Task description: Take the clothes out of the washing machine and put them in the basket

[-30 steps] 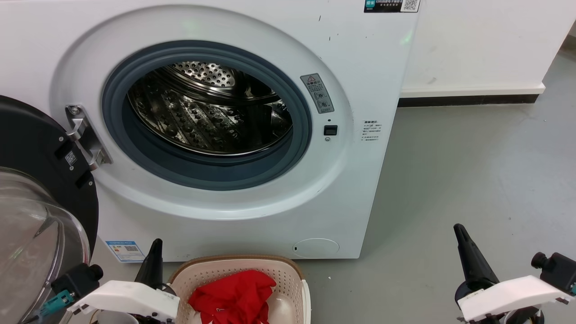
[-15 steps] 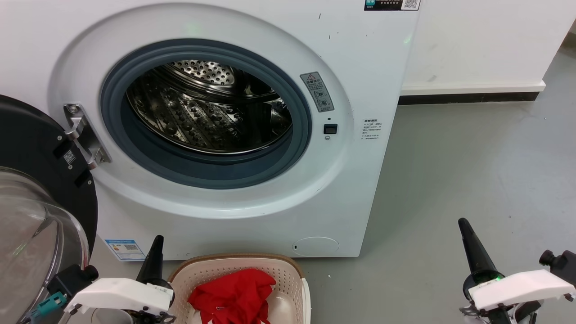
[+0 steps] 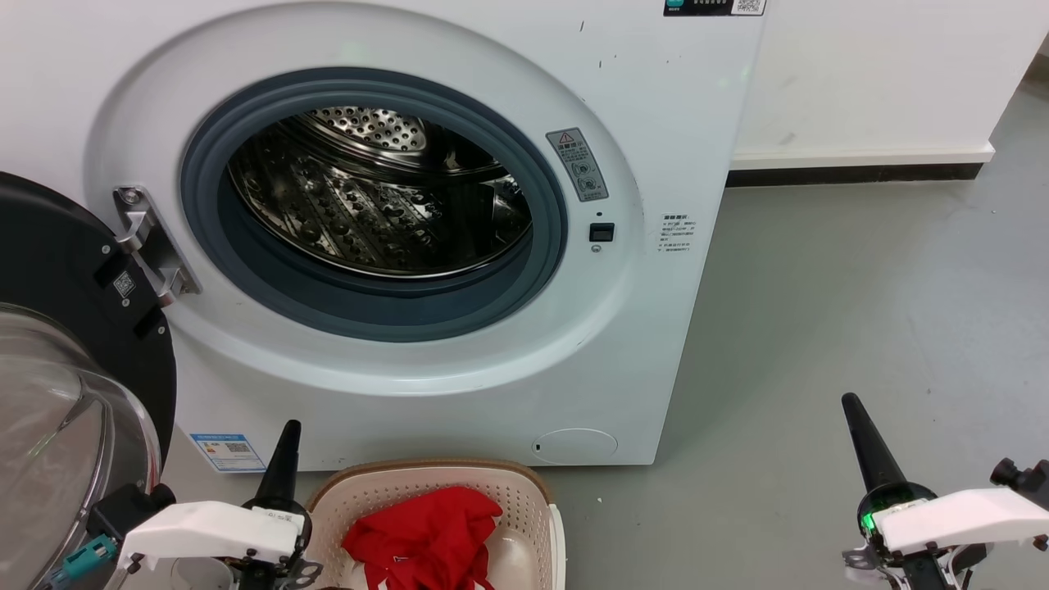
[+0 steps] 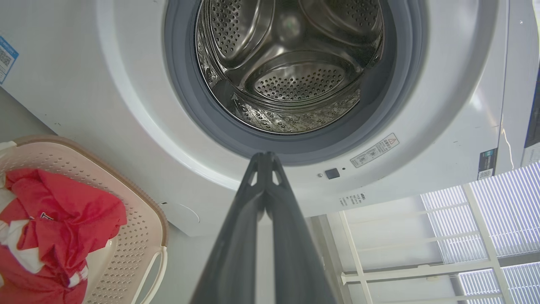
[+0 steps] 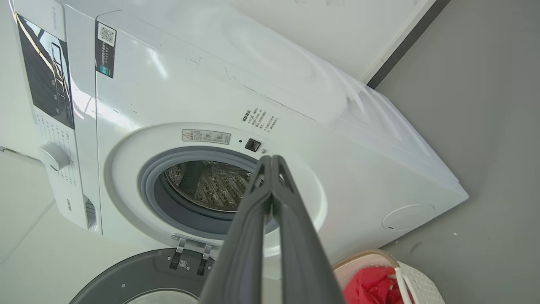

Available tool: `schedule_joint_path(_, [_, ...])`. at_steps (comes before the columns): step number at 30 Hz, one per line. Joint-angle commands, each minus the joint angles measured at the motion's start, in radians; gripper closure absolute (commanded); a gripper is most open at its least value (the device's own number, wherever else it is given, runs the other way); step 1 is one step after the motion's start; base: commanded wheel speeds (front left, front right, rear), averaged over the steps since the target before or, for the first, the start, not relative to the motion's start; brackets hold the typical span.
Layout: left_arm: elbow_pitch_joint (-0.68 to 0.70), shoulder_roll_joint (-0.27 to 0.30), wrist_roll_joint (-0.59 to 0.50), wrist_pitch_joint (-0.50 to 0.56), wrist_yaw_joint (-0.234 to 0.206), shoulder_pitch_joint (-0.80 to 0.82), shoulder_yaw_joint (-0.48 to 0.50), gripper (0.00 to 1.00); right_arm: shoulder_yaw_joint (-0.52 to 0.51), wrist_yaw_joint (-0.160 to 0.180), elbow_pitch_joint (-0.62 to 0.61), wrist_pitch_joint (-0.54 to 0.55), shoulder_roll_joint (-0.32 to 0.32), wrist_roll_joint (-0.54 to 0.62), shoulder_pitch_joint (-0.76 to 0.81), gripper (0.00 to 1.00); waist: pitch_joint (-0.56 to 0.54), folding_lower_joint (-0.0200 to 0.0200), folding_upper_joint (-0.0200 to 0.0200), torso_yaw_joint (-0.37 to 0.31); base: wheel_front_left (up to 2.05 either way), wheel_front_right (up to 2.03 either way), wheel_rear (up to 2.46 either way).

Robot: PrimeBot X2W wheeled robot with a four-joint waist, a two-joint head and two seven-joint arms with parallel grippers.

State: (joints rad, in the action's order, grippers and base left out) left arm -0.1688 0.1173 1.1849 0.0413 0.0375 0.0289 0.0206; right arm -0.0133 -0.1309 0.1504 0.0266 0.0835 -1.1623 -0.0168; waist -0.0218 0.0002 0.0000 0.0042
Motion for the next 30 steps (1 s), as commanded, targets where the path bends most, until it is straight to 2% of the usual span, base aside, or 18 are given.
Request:
schedule_joint_path(1, [0.001, -0.001, 0.023, 0.003, 0.010, 0.028, 0.008, 1.00, -0.004, 0.000, -0.002, 0.001, 0.005, -0.028, -0.029, 1.00, 0.001, -0.0002, 0.0000, 0.000, 0.00, 0.00, 0.00])
schedule_joint_path(30, [-0.044, -0.036, 0.263, 0.041, 0.062, 0.063, 0.054, 1.00, -0.036, 0.000, 0.054, 0.032, 0.001, -0.295, -0.069, 1.00, 0.013, -0.0002, 0.0000, -0.002, 0.00, 0.00, 0.00])
